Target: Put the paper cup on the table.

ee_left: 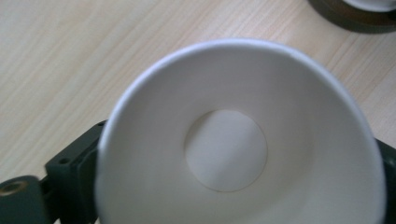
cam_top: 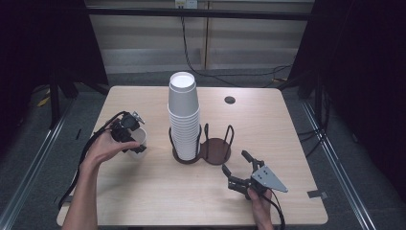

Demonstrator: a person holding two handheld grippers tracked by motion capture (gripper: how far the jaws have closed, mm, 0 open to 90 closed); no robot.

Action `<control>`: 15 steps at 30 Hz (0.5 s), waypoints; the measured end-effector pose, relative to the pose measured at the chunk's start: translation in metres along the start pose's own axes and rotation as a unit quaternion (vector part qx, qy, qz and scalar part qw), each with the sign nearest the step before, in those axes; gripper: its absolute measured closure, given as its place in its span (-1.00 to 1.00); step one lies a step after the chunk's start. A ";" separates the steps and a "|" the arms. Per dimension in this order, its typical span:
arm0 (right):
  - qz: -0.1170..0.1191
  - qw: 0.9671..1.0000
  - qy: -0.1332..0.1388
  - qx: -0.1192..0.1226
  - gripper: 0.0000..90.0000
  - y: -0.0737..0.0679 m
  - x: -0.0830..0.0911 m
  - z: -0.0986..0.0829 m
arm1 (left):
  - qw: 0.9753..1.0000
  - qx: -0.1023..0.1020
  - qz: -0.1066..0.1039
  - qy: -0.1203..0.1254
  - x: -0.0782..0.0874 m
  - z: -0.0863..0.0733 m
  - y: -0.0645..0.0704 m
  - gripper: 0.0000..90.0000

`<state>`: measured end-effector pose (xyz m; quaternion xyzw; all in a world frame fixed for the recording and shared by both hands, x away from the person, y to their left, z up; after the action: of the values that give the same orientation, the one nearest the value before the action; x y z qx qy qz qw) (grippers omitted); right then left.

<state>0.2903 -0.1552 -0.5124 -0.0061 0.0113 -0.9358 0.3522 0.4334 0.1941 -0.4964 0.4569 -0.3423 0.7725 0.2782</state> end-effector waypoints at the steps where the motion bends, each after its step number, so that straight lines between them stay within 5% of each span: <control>1: 0.000 1.000 0.000 0.000 -0.69 0.000 0.000 0.000 | 1.000 0.002 0.000 -0.004 -0.001 -0.001 0.000 -0.88; 15: 0.000 1.000 0.000 0.000 -0.70 0.000 0.000 0.000 | 0.999 0.024 -0.020 0.011 -0.007 -0.010 0.002 -0.80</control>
<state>0.2903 -0.1552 -0.5124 -0.0057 0.0114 -0.9358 0.3522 0.4301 0.1998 -0.5062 0.4618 -0.3113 0.7797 0.2863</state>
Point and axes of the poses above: each handheld gripper's, and its own axes: x roughly backward along the jaws, z roughly out of its top, y roughly to its right, the point moved 7 cm from there along -x, roughly forward along the jaws, and after that the axes turned 12 degrees about z, right-handed, at the moved point
